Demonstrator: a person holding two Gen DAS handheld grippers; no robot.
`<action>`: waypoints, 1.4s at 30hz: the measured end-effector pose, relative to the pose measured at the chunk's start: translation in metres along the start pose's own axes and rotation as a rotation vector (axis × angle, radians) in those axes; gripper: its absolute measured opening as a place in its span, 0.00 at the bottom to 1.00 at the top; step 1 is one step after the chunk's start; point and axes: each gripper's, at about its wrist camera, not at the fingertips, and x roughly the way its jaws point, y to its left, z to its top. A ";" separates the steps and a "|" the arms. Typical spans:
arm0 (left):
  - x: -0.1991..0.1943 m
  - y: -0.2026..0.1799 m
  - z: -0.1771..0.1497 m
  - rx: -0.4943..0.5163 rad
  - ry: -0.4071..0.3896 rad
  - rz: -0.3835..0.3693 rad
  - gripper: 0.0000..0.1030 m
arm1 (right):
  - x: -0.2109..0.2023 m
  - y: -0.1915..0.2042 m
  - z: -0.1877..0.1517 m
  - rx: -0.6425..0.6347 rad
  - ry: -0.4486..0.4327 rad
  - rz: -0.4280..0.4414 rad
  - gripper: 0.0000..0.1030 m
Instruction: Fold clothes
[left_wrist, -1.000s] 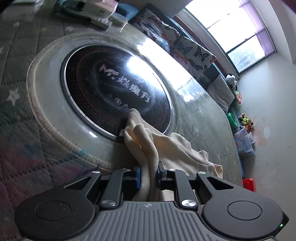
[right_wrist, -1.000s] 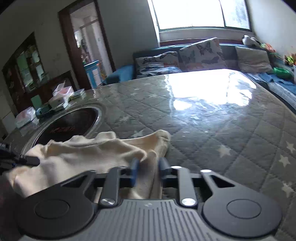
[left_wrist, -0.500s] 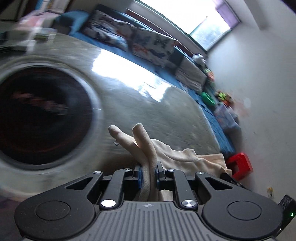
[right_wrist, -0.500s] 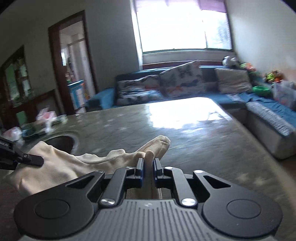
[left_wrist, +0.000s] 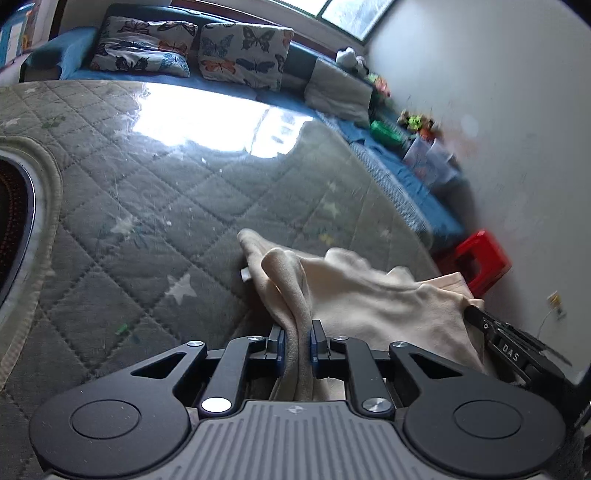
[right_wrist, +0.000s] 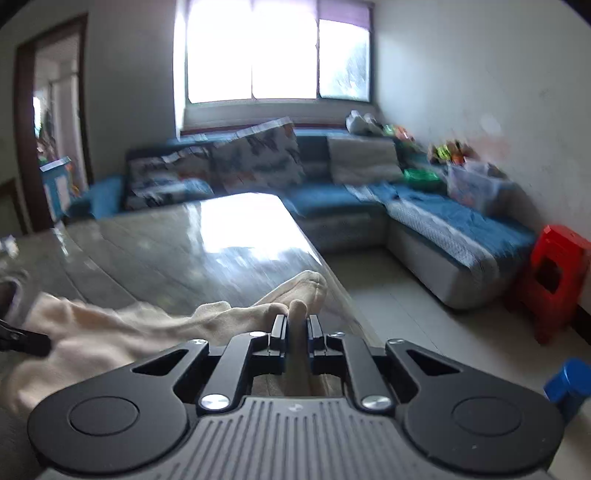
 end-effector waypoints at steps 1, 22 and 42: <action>0.001 0.000 -0.002 0.015 0.004 0.013 0.20 | 0.006 -0.003 -0.004 0.002 0.020 -0.022 0.10; -0.023 -0.007 -0.020 0.235 -0.090 0.203 0.67 | 0.035 0.065 0.005 0.004 0.073 0.175 0.31; -0.026 -0.006 -0.050 0.300 -0.105 0.200 0.72 | -0.053 0.128 -0.051 -0.203 0.003 0.264 0.43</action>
